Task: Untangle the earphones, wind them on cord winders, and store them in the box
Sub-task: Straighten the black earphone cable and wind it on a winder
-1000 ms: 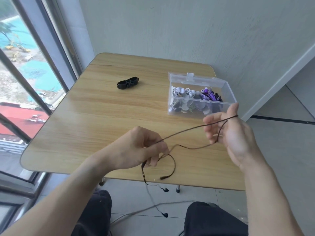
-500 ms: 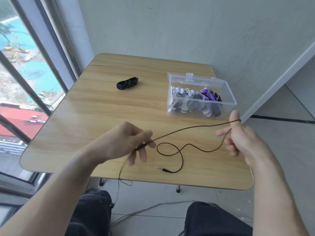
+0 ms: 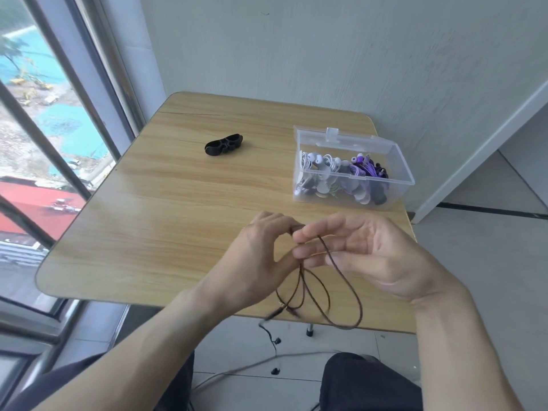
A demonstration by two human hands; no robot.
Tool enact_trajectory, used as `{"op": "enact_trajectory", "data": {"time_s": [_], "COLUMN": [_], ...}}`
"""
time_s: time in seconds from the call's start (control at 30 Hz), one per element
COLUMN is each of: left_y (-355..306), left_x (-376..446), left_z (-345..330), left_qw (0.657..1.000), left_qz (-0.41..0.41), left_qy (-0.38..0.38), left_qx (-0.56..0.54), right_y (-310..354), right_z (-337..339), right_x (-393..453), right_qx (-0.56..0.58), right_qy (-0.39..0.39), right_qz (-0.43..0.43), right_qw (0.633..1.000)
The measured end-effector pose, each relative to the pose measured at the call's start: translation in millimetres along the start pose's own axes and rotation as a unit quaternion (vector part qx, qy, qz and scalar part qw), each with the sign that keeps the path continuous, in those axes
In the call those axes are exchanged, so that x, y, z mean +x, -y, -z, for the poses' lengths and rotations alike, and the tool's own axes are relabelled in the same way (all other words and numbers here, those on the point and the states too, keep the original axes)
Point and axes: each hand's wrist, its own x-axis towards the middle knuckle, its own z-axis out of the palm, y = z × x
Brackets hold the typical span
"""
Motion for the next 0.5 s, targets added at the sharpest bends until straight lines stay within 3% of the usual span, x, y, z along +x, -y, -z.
{"op": "enact_trajectory", "data": {"time_s": [0.07, 0.17, 0.3, 0.4, 0.5], "left_y": [-1.9, -1.0, 4.3, 12.7, 17.4], "left_x": [1.3, 5.5, 10.0, 8.8, 6.3], "left_z": [6.0, 22.2, 47.4, 61.0, 71.5], "left_qw": [1.000, 0.985, 0.926, 0.936, 0.944], "left_qz": [0.018, 0.103, 0.137, 0.135, 0.141], "left_qy": [-0.017, 0.002, 0.085, 0.175, 0.213], "left_qx": [-0.009, -0.139, -0.341, -0.274, -0.207], "right_y": [2.2, 9.6, 15.5, 13.9, 14.7], "right_z": [4.7, 15.5, 27.5, 32.4, 38.0], "right_x": [-1.2, -5.2, -8.1, -9.6, -13.6], "right_qx": [0.087, 0.196, 0.192, 0.154, 0.066], "right_qy": [-0.017, -0.083, -0.182, -0.272, -0.397], "right_qz": [0.008, 0.038, 0.039, 0.062, 0.080], "right_qw": [0.996, 0.976, 0.964, 0.948, 0.912]}}
